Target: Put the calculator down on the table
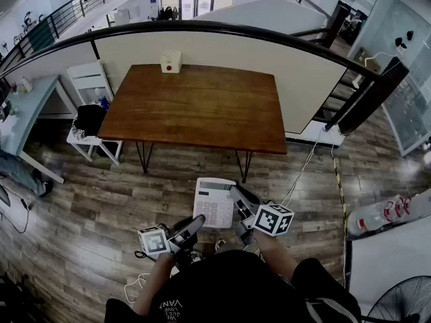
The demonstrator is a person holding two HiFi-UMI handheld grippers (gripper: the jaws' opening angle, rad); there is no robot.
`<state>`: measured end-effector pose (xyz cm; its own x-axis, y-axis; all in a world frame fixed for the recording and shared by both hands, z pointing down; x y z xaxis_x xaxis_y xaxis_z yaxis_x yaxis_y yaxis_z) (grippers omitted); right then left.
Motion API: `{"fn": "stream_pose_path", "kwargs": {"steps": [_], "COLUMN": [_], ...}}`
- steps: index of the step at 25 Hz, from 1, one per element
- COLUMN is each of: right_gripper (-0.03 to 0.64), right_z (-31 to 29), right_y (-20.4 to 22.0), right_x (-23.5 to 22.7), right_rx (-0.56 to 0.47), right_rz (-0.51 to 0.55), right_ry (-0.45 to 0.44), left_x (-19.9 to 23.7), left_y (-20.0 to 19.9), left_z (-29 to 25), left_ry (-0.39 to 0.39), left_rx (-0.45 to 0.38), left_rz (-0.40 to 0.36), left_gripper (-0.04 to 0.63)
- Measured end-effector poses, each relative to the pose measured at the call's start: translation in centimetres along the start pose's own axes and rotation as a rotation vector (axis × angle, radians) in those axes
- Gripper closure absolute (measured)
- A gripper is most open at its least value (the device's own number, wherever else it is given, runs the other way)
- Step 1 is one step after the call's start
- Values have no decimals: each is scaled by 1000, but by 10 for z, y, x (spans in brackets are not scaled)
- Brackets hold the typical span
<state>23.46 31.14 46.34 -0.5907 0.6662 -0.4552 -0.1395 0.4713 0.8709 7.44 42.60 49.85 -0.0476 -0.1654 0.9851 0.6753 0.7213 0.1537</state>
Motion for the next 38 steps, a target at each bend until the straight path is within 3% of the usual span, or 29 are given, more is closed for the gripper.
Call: {"fn": "stream_pose_path", "kwargs": {"steps": [7, 14, 23, 29, 38], "right_gripper": [558, 557, 557, 557, 557], "right_z": [4, -1, -25, -56, -130], "right_y": [-16, -29, -31, -42, -62], "right_x": [-28, -58, -85, -101, -110], "right_rx": [16, 13, 59, 45, 22], "right_rz": [10, 10, -3, -16, -39], "right_ry": [-26, -111, -96, -55, 54], "left_x": [1, 4, 34, 47, 63], "left_y": [1, 3, -13, -52, -151], "left_z": [-31, -63, -80, -93, -94], "left_ry": [-25, -38, -83, -48, -64], "left_rx": [-20, -60, -113, -86, 29], "left_rz": [-10, -8, -1, 35, 29], "left_gripper": [509, 512, 512, 514, 514]}}
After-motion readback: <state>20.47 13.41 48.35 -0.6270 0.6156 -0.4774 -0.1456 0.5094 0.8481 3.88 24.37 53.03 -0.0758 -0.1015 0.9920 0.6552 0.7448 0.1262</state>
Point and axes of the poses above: the fingertips, and each gripper's own axes: z backward along the fingers, x to its left, y out of its underside, the point moved 5 cm from there along z, backward along the fingers, and after that the axes turned 14 degrees about z, right-handed, at the moved point
